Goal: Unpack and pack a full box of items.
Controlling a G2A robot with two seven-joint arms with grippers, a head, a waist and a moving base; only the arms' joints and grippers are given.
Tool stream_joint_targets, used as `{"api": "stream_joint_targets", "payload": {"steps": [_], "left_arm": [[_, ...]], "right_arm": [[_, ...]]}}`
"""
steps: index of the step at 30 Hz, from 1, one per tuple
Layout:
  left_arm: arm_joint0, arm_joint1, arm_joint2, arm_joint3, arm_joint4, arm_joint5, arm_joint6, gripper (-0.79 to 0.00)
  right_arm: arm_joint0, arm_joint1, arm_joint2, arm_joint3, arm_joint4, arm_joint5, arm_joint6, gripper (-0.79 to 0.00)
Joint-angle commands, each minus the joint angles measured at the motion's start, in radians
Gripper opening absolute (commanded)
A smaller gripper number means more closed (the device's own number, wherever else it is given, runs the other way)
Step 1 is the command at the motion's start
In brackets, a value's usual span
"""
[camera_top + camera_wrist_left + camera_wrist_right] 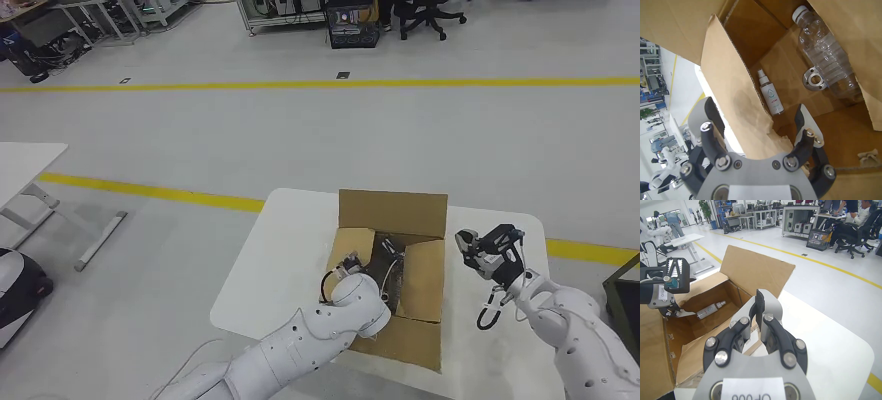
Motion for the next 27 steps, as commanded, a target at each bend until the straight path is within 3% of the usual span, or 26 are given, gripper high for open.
{"api": "stream_joint_targets", "payload": {"steps": [1, 12, 27], "left_arm": [[0.008, 0.0, -0.006, -0.01, 0.016, 0.0, -0.001, -0.785], [0.101, 0.012, -0.086, -0.139, 0.076, -0.012, 0.034, -0.785], [0.263, 0.03, -0.236, -0.407, -0.121, -0.128, 0.081, -0.785]], "right_arm": [[-0.002, 0.0, 0.003, 0.001, 0.0, -0.001, 0.0, -0.785], [-0.012, -0.004, 0.014, 0.017, 0.017, -0.001, -0.001, -0.785], [0.003, -0.014, 0.04, 0.094, 0.096, -0.032, -0.03, -0.785]]}}
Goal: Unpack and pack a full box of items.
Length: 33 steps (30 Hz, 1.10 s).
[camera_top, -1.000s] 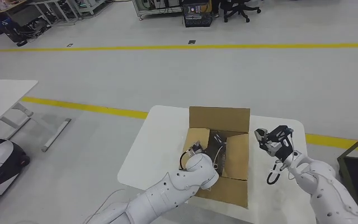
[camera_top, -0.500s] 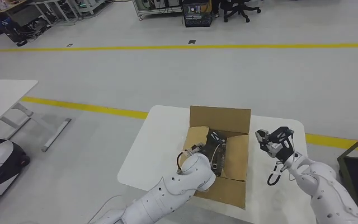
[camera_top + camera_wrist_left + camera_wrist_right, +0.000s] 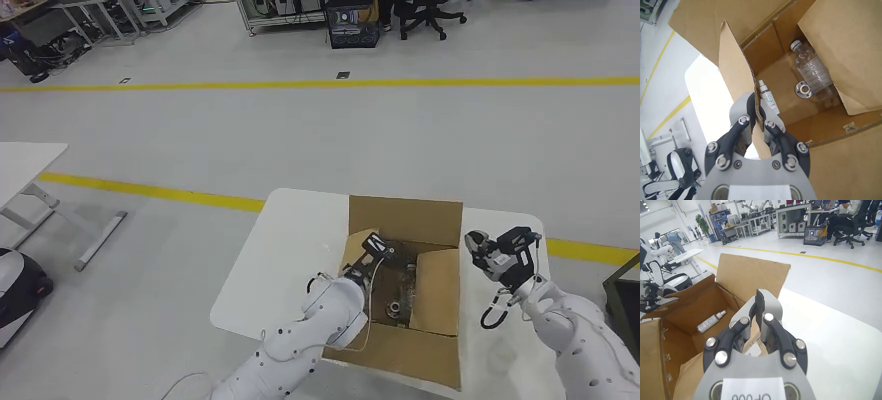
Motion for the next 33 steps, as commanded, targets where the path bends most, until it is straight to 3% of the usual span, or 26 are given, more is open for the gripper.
{"api": "stream_joint_targets", "payload": {"steps": [1, 3, 10, 11, 12, 13, 23, 33], "left_arm": [[0.019, 0.001, -0.012, -0.03, -0.04, -0.018, -0.006, -0.785], [0.036, 0.001, -0.034, -0.053, -0.128, -0.032, -0.015, -0.785], [0.082, 0.009, -0.086, -0.097, -0.171, -0.047, -0.022, -0.785], [0.088, 0.01, -0.092, -0.099, -0.17, -0.047, -0.018, -0.659], [0.092, 0.011, -0.098, -0.099, -0.17, -0.049, -0.016, -0.123], [0.094, 0.012, -0.105, -0.098, -0.163, -0.046, -0.015, 0.0], [0.108, 0.021, -0.135, -0.138, -0.043, -0.045, 0.019, 0.0], [0.098, 0.028, -0.187, -0.105, 0.146, 0.021, 0.023, 0.0]], "right_arm": [[0.0, 0.001, 0.006, -0.002, -0.001, -0.002, -0.002, -0.785], [-0.002, 0.003, 0.012, -0.006, -0.003, -0.007, 0.0, -0.785], [-0.01, 0.002, 0.01, -0.012, -0.014, -0.019, 0.017, -0.785], [-0.009, 0.001, 0.008, -0.01, -0.012, -0.019, 0.02, -0.785], [-0.008, -0.001, 0.005, -0.009, -0.011, -0.018, 0.021, -0.785], [-0.007, -0.002, 0.004, -0.007, -0.011, -0.019, 0.022, -0.785], [0.009, -0.011, -0.009, 0.02, -0.027, -0.014, 0.033, -0.785], [0.028, -0.03, -0.039, 0.072, -0.028, 0.0, 0.047, -0.785]]}}
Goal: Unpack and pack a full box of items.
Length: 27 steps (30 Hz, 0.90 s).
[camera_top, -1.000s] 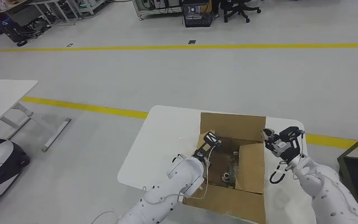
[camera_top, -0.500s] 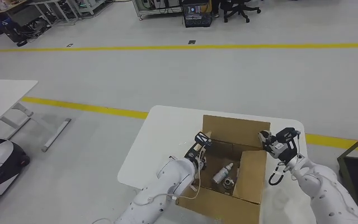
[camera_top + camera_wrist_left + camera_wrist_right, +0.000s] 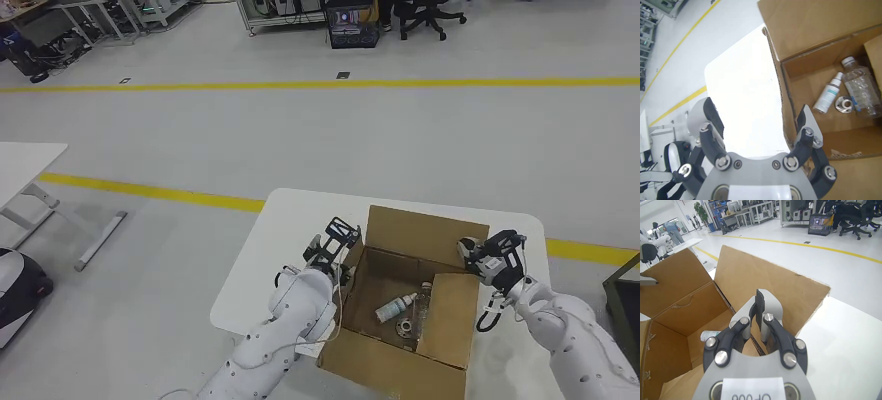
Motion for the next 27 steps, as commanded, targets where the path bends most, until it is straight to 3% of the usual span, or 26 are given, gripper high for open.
{"api": "stream_joint_targets", "payload": {"steps": [1, 6, 12, 18, 23, 27], "left_arm": [[0.0, 0.0, -0.014, 0.004, 0.015, 0.01, -0.002, 0.0], [-0.001, 0.0, -0.038, 0.053, 0.042, 0.026, -0.001, 0.0], [-0.042, -0.005, -0.043, 0.214, 0.055, 0.038, 0.025, 0.0], [-0.074, -0.012, -0.043, 0.31, 0.05, 0.049, 0.016, 0.0], [-0.079, -0.015, -0.052, 0.344, 0.036, 0.05, 0.027, 0.0], [-0.071, -0.017, -0.056, 0.315, 0.016, 0.039, 0.048, 0.0]], "right_arm": [[0.005, -0.003, -0.004, 0.01, -0.003, 0.005, 0.001, -0.785], [0.017, -0.012, -0.016, 0.035, -0.004, 0.007, 0.0, -0.785], [0.031, -0.024, -0.031, 0.06, -0.003, 0.007, 0.005, -0.785], [0.044, -0.031, -0.039, 0.087, -0.005, 0.004, 0.022, -0.785], [0.05, -0.036, -0.041, 0.097, -0.003, -0.002, 0.02, -0.785], [0.049, -0.031, -0.019, 0.088, 0.011, -0.018, -0.041, -0.785]]}}
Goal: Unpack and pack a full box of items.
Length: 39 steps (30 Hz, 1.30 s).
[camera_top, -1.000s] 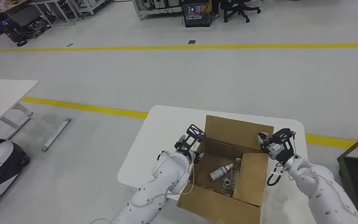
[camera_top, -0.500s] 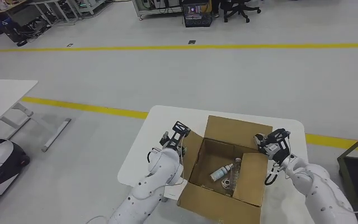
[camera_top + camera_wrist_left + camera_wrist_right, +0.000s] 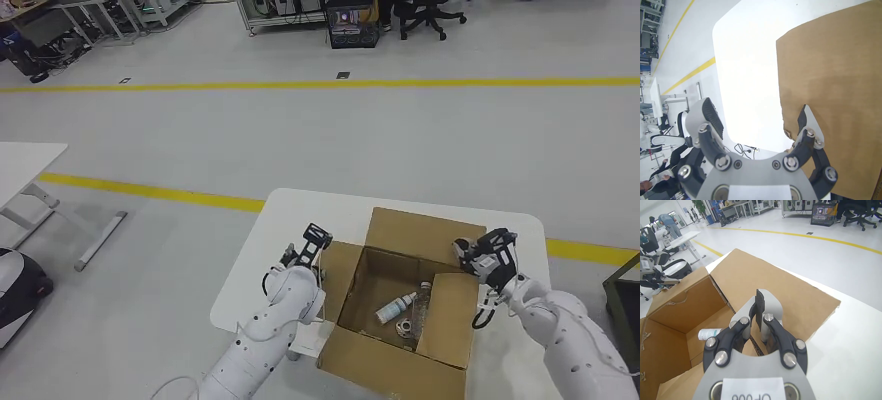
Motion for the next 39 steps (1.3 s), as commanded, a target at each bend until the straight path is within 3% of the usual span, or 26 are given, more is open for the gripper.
{"api": "stream_joint_targets", "payload": {"steps": [1, 9, 20, 26, 30, 39], "left_arm": [[0.009, -0.001, -0.004, -0.035, -0.025, -0.009, 0.017, 0.0], [0.062, -0.001, -0.007, -0.213, -0.135, -0.115, 0.089, 0.0], [0.113, 0.001, 0.028, -0.375, -0.127, -0.175, 0.123, 0.0], [0.122, 0.0, 0.053, -0.429, -0.228, -0.263, 0.116, 0.0], [0.109, -0.002, 0.091, -0.409, -0.273, -0.303, 0.117, 0.0], [0.079, -0.008, 0.185, -0.353, -0.312, -0.366, 0.117, 0.0]], "right_arm": [[-0.004, 0.007, 0.019, -0.009, -0.002, -0.009, -0.041, -0.785], [-0.077, 0.08, 0.137, -0.099, -0.115, -0.092, -0.089, -0.785], [-0.311, 0.15, 0.305, -0.26, -0.089, -0.088, -0.055, -0.785], [-0.371, 0.148, 0.304, -0.261, -0.035, -0.062, -0.006, -0.785], [-0.369, 0.134, 0.262, -0.239, -0.014, -0.049, 0.019, -0.785], [-0.254, 0.077, 0.114, -0.143, 0.002, -0.054, 0.043, -0.785]]}}
